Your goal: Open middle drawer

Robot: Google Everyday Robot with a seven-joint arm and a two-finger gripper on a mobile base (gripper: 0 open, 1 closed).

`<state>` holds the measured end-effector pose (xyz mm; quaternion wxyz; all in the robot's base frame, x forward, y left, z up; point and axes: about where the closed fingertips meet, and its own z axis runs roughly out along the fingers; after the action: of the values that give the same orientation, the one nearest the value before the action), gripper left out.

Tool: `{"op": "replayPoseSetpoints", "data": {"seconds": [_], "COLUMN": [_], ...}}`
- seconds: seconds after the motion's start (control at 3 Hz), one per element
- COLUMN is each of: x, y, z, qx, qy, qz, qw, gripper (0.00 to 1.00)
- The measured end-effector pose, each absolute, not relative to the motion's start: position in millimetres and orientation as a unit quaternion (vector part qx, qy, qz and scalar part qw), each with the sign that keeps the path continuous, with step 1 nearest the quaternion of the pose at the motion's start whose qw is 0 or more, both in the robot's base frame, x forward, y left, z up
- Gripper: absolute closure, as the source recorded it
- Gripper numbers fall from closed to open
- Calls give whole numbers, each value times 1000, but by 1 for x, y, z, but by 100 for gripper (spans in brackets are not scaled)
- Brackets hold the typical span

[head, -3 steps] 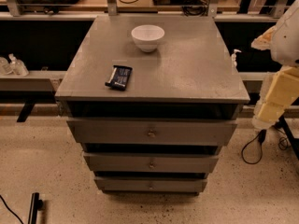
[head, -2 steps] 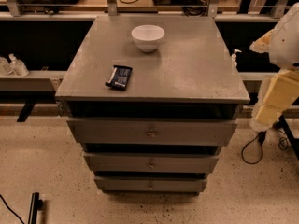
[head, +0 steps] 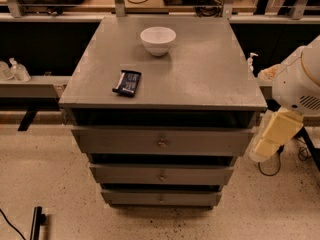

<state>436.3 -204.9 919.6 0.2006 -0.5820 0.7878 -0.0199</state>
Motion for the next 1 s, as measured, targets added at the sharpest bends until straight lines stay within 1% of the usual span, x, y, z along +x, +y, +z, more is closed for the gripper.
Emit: {"op": "replayPoseSetpoints", "data": {"seconds": [0.33, 0.67, 1.0], "x": [438, 436, 416], "y": [-211, -203, -194], "z": [921, 876, 784], "qx": [-572, -578, -590], "qy": [796, 790, 769], "qz": [-13, 35, 94], "qw": [200, 204, 225], "gripper": [0, 0, 0]}}
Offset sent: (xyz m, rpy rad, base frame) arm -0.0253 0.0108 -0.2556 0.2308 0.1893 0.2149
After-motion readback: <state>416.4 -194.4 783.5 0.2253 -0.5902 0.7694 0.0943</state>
